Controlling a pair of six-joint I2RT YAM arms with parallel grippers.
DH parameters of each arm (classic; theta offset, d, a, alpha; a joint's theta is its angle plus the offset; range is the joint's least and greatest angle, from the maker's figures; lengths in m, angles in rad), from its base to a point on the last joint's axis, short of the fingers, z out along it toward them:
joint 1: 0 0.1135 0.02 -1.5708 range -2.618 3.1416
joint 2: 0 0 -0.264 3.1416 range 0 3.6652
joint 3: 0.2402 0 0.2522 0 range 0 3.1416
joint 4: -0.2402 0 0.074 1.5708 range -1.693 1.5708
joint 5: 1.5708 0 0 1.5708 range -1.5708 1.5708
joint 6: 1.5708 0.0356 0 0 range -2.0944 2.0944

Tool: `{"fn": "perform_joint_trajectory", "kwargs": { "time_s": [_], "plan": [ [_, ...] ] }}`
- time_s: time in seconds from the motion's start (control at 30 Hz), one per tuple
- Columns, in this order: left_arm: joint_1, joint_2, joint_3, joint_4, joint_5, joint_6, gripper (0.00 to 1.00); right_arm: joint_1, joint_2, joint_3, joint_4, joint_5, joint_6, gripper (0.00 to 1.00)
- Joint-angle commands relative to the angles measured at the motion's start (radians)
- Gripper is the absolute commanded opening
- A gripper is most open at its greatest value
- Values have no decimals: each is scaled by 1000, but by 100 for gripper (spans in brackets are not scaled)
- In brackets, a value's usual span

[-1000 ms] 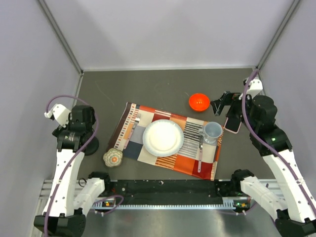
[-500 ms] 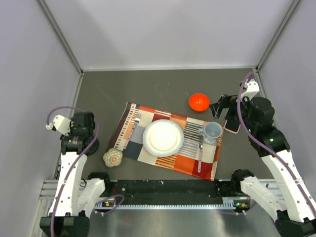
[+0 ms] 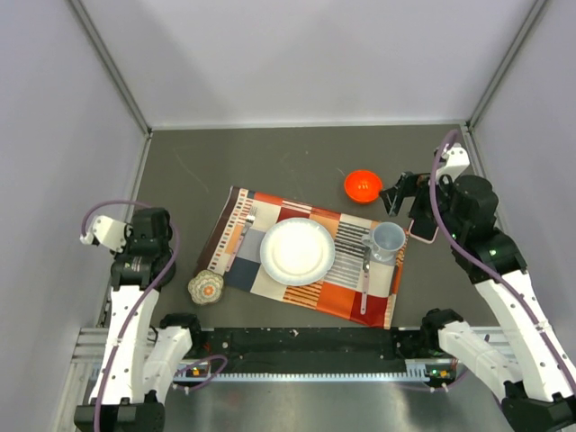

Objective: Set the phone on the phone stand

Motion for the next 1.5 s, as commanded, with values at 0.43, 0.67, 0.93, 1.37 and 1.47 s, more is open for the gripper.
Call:
{"fn": "perform_joint_trajectory", "kwargs": {
  "time_s": [0.43, 0.67, 0.93, 1.37, 1.47],
  "plan": [
    [5, -29, 98, 384, 182, 270, 0, -3, 18, 12, 62, -42, 13, 99],
    [4, 127, 187, 455, 254, 247, 0, -3, -1, 13, 58, -41, 13, 99],
    [-16, 369, 329, 611, 501, 347, 0, -4, -28, 4, 46, -32, 15, 99],
    [-186, 750, 570, 923, 1119, 598, 0, -3, -22, 16, 42, -74, 54, 99],
    [-249, 859, 688, 807, 1141, 650, 0, -3, -31, 21, 41, -75, 59, 99]
  ]
}}
